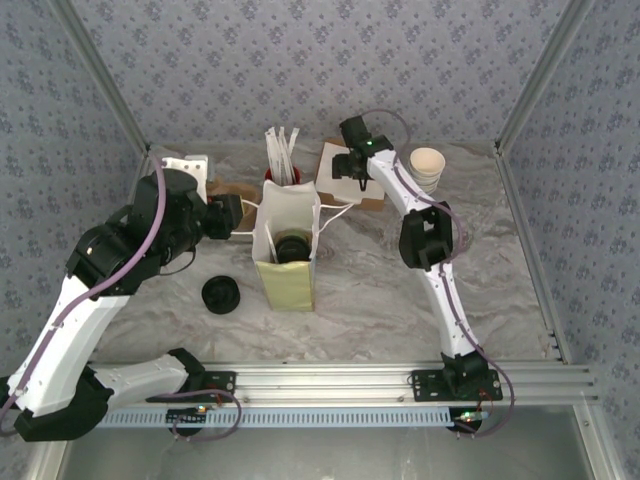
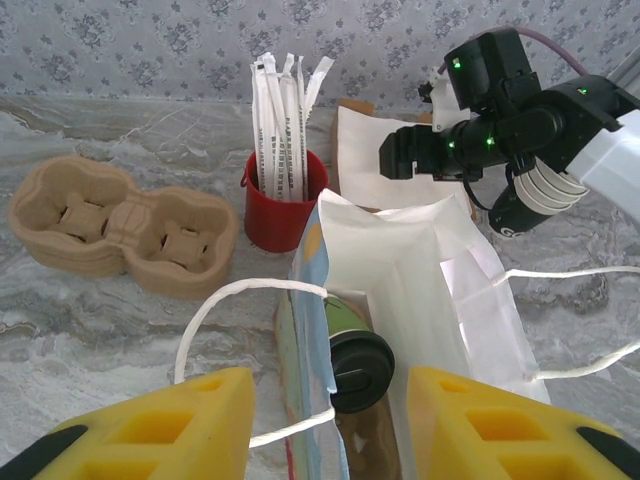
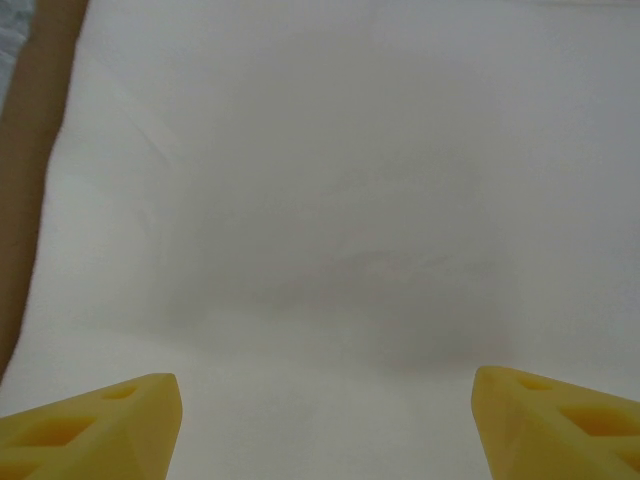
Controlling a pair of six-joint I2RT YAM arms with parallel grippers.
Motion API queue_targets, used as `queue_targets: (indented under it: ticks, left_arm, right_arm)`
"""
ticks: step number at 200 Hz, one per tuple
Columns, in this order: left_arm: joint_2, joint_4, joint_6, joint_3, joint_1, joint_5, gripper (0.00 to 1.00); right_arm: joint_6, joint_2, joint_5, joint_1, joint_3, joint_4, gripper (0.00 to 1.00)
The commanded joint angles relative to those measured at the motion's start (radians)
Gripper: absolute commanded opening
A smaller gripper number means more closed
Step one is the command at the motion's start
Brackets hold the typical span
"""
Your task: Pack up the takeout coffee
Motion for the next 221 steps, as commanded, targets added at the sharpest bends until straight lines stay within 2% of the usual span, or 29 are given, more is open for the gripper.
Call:
queue_targets:
  ticks: [1, 66, 84, 96, 122, 221]
  left_arm:
    - [-0.019, 0.004, 0.017, -0.008, 0.002, 0.011, 0.45]
    - [-0.022, 0.010, 0.014, -0.022, 0.002, 0.021, 0.45]
    - [-0.023, 0.010, 0.014, -0.025, 0.002, 0.022, 0.45]
    - [-0.021, 0.010, 0.014, -0.026, 0.003, 0.022, 0.45]
    - [-0.021, 0.008, 0.012, -0.026, 0.002, 0.026, 0.45]
    - [-0.015, 0.007, 0.014, -0.036, 0.001, 0.018, 0.45]
  right_arm:
    - [-0.007, 0.030, 0.027, -0.006, 0.040, -0.021, 0.79]
    - [0.001, 0.058, 0.034, -0.017, 0.038, -0.016, 0.76]
    - [0.005, 0.059, 0.032, -0.019, 0.037, -0.016, 0.73]
    - [0.005, 0.058, 0.027, -0.017, 0.038, -0.015, 0.68]
    - [-0.002, 0.057, 0.023, -0.013, 0.037, 0.001, 0.50]
    - [-0.013, 0.026, 0.002, -0.012, 0.037, 0.032, 0.13]
